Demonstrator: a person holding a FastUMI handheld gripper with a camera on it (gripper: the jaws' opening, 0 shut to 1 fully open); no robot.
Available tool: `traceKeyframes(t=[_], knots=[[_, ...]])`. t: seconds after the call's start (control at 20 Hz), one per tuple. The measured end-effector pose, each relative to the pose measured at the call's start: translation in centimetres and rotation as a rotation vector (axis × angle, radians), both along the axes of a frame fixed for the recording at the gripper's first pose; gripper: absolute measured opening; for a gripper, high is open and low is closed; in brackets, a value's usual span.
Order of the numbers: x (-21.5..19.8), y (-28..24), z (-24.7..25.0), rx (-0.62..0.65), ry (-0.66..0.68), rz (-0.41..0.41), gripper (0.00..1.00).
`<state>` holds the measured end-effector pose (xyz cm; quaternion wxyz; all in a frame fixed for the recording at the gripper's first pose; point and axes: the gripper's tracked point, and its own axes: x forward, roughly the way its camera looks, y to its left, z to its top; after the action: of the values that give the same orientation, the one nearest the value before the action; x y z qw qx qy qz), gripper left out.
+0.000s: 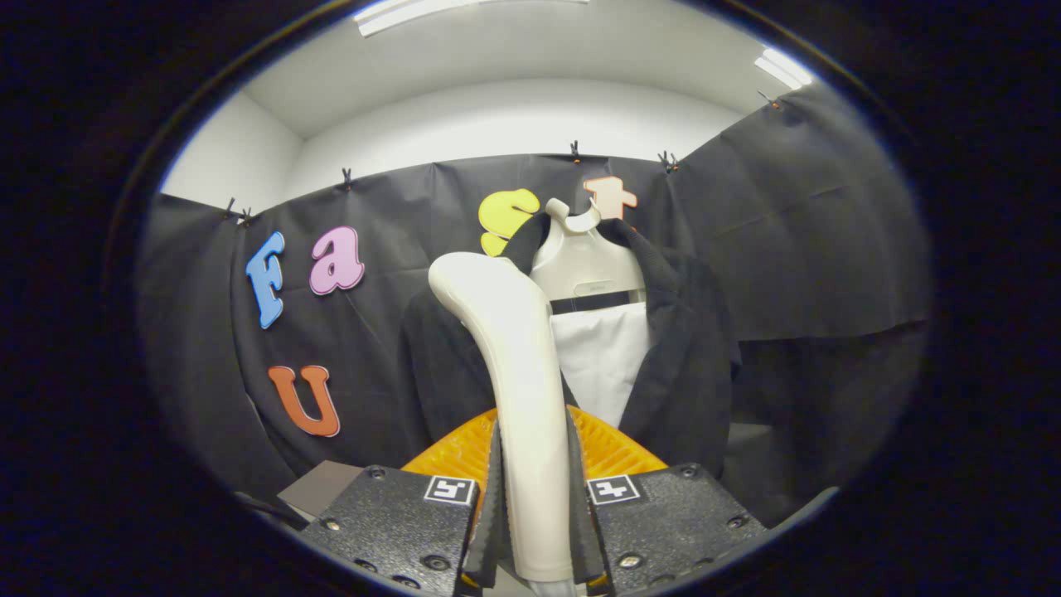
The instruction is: Iron the clothes twice with a garment steamer, once on the left side and once on the right side.
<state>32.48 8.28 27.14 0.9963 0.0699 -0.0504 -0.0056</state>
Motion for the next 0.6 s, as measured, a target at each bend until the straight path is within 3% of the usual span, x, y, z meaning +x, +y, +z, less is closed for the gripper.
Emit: traceKeyframes(t=[0.6], knots=[[0.3,-0.7,-6.9,-0.07,0.074,-0.045,0.36]])
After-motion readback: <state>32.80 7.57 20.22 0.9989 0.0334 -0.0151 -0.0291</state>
